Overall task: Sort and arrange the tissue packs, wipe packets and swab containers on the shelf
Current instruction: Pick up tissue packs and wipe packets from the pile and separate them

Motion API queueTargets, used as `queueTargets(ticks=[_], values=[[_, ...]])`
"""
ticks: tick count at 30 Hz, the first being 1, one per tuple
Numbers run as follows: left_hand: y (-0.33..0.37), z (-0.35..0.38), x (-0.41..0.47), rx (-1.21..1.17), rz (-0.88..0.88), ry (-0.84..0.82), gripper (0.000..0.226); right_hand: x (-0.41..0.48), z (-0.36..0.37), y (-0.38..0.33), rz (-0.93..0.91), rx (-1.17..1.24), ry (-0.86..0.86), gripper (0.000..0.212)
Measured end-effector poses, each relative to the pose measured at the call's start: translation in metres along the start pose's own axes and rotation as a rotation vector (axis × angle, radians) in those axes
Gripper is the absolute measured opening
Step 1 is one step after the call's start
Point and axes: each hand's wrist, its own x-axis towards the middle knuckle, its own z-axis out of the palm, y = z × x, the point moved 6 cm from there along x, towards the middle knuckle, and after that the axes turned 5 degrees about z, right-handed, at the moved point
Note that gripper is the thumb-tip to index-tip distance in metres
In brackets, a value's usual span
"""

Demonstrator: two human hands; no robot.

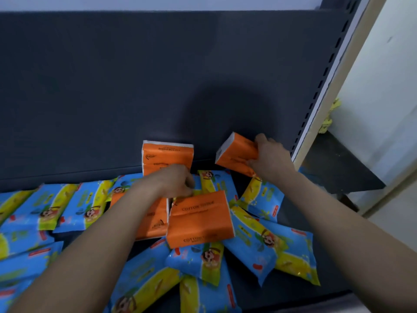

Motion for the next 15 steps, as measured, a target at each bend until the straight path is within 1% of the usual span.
queueTargets(ticks=[2,4,5,7,9,12,13,15], values=[[0.008,-0.007,0.007,-0.063,0.034,0.061,0.023,-0.003,0.0,-0.001,0.001,0.024,-0.005,0.043],[0.02,-0.006,0.019,-0.103,0.082,0.136,0.032,-0.005,-0.001,0.0,-0.004,0.044,-0.002,0.043],[0.024,-0.002,0.026,-0.129,0.098,0.138,0.04,-0.006,-0.001,0.001,-0.007,0.048,-0.004,0.043],[0.028,0.011,0.04,-0.13,0.095,0.063,0.052,-0.007,-0.002,0.005,-0.01,0.054,-0.016,0.042],[0.03,0.022,0.051,-0.093,0.064,-0.033,0.058,-0.007,-0.003,0.01,-0.004,0.086,-0.03,0.041],[0.034,0.024,0.059,-0.087,0.024,-0.059,0.071,-0.007,-0.003,0.014,0.01,0.116,-0.053,0.042],[0.035,0.024,0.059,-0.08,0.008,-0.067,0.073,-0.007,-0.002,0.015,0.014,0.116,-0.059,0.042],[0.036,0.024,0.058,-0.041,-0.029,-0.101,0.067,-0.006,0.001,0.017,0.022,0.121,-0.069,0.043]])
